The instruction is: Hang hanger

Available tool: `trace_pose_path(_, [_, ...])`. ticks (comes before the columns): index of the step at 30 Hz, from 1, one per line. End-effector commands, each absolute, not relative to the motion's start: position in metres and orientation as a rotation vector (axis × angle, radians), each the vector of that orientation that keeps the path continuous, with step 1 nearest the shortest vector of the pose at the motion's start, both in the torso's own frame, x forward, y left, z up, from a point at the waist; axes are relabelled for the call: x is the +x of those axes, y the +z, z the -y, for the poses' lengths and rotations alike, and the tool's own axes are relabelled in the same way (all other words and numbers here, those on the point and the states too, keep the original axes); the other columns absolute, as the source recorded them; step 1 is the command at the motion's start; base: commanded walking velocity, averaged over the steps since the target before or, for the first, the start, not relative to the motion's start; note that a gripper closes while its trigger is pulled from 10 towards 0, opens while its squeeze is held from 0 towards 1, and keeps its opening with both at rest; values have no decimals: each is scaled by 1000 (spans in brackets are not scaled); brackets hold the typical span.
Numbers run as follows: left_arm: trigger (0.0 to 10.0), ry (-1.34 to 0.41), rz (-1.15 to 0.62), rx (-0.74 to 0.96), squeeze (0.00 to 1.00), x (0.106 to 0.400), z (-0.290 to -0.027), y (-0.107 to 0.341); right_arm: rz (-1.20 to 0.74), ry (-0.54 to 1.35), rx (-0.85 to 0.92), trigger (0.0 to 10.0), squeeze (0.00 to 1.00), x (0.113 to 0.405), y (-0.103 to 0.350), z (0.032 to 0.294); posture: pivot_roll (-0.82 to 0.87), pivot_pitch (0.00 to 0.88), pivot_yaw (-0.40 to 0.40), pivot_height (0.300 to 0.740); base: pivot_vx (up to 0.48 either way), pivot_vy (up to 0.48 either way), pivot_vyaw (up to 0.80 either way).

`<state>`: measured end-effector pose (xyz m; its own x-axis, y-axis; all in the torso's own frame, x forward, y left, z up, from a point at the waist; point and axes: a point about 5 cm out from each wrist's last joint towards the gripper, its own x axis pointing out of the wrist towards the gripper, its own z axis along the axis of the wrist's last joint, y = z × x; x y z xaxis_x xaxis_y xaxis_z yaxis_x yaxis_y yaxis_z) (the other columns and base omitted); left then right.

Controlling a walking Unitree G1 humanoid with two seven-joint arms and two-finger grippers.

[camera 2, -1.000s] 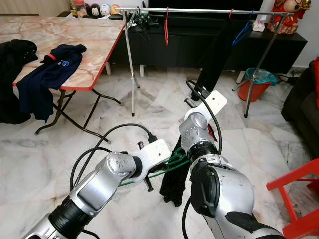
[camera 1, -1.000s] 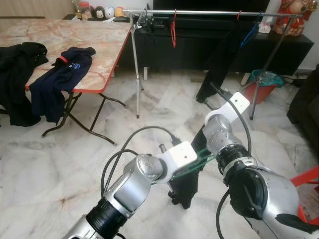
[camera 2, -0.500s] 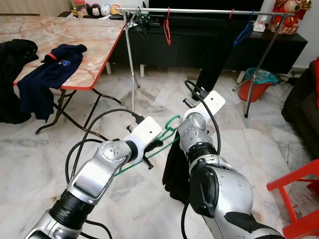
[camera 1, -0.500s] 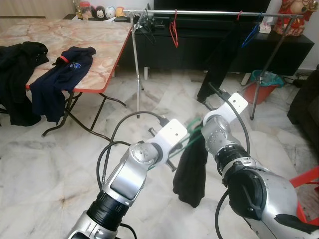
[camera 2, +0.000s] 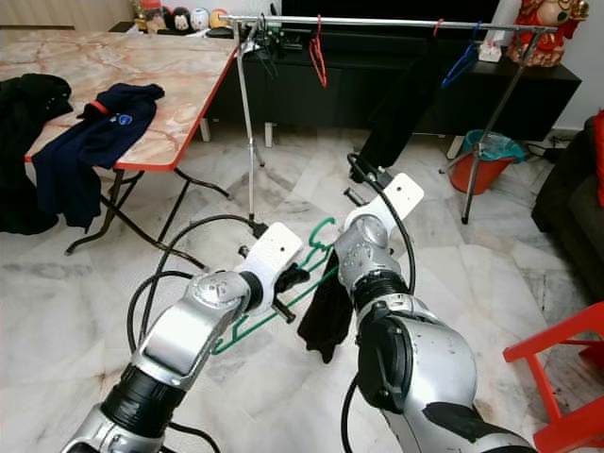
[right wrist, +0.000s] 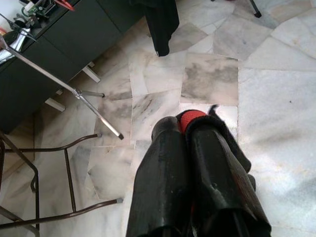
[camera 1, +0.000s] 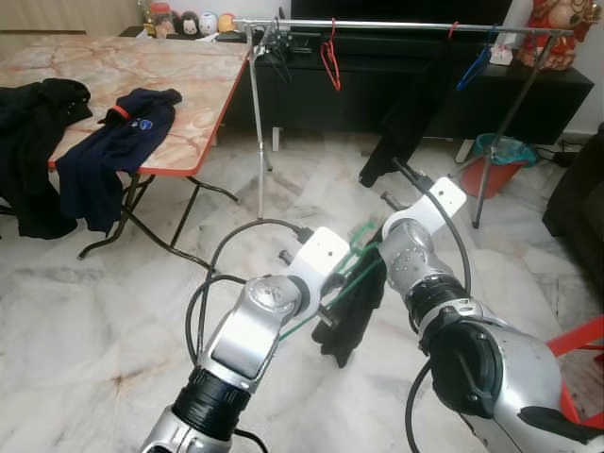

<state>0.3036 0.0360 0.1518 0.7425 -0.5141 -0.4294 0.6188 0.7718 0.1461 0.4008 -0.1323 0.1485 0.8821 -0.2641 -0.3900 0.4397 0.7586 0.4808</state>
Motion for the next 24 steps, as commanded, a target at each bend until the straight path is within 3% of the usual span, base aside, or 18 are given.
trace_pose_path(1, [10000, -555, -428, 295, 0, 307, -46, 146, -318, -401, 604, 10000, 0, 400, 147, 134, 188, 0, -70, 740, 0, 0, 0])
trace_pose_path(10, [10000, -486, -415, 291, 0, 313, -54, 148, -319, -400, 603, 10000, 0, 400, 147, 134, 188, 0, -72, 740, 0, 0, 0])
trace_pose_path(15, [10000, -562, -419, 323, 0, 309, -47, 147, -322, -399, 602, 10000, 0, 400, 146, 133, 189, 0, -72, 740, 0, 0, 0])
trace_pose_path(19, [10000, -722, -473, 420, 0, 294, -40, 136, -317, -392, 609, 10000, 0, 401, 149, 132, 190, 0, -73, 740, 0, 0, 0])
trace_pose_path(24, [10000, -733, -499, 469, 0, 291, -37, 128, -307, -374, 630, 10000, 0, 403, 155, 128, 185, 0, -71, 740, 0, 0, 0])
